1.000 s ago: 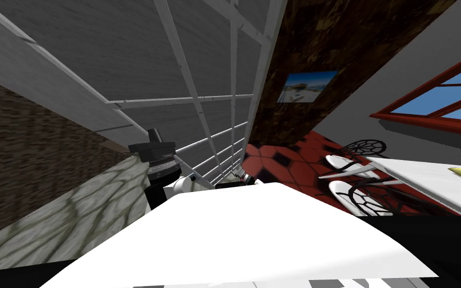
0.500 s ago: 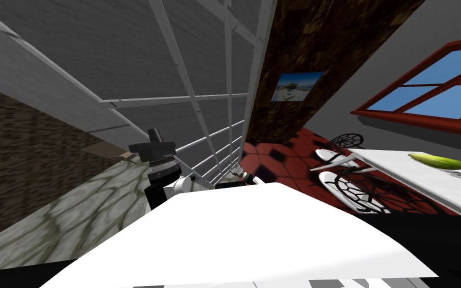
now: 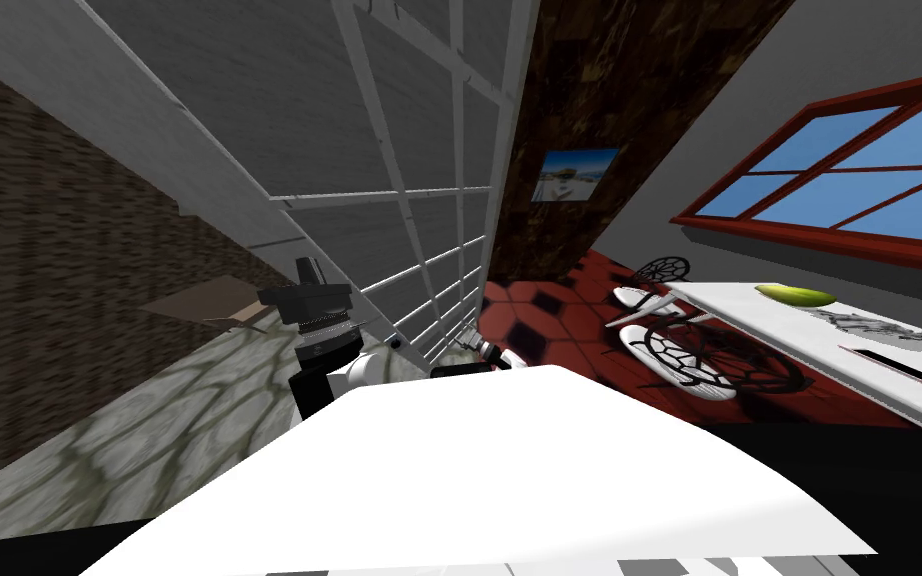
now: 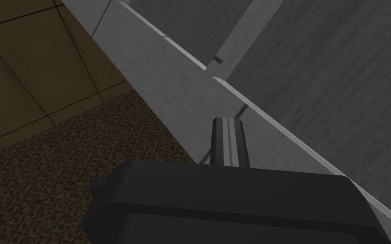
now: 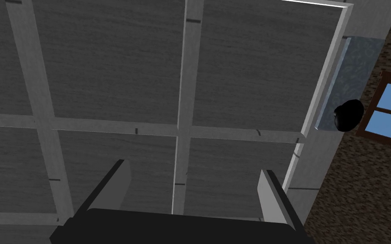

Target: Push the door open

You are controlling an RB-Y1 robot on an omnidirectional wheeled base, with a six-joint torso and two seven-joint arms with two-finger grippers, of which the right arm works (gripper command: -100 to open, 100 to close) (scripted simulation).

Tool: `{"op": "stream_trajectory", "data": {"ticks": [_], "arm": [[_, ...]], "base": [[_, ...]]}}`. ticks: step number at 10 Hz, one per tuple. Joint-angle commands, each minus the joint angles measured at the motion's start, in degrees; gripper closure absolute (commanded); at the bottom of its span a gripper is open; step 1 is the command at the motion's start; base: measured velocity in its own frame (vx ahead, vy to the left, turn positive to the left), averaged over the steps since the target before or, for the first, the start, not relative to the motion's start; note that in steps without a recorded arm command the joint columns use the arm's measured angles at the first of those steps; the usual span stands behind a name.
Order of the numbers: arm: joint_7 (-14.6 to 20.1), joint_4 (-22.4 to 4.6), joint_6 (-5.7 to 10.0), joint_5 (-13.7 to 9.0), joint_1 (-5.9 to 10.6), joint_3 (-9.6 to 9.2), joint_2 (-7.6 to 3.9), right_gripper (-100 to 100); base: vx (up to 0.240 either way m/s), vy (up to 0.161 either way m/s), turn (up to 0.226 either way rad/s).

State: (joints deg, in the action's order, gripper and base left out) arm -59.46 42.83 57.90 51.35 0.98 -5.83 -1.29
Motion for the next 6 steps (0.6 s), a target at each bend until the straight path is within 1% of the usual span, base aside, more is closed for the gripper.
{"op": "stream_trajectory", "data": {"ticks": [1,3,4,6], "arm": [[0.68,-0.87,0.24,1.06,0.96,0.6,1.01,-100],[1.26,-1.39,0.4,1.91,1.59,1.04,1.9,-100],[1.47,-1.56,0.46,2.2,1.81,1.2,2.26,-100],[1.96,-1.99,0.59,2.9,2.33,1.57,3.1,-100]], "base": [[-0.184,0.09,-0.075],[-0.205,0.113,-0.05],[-0.207,0.069,-0.023],[-0.219,0.101,-0.032]]}}
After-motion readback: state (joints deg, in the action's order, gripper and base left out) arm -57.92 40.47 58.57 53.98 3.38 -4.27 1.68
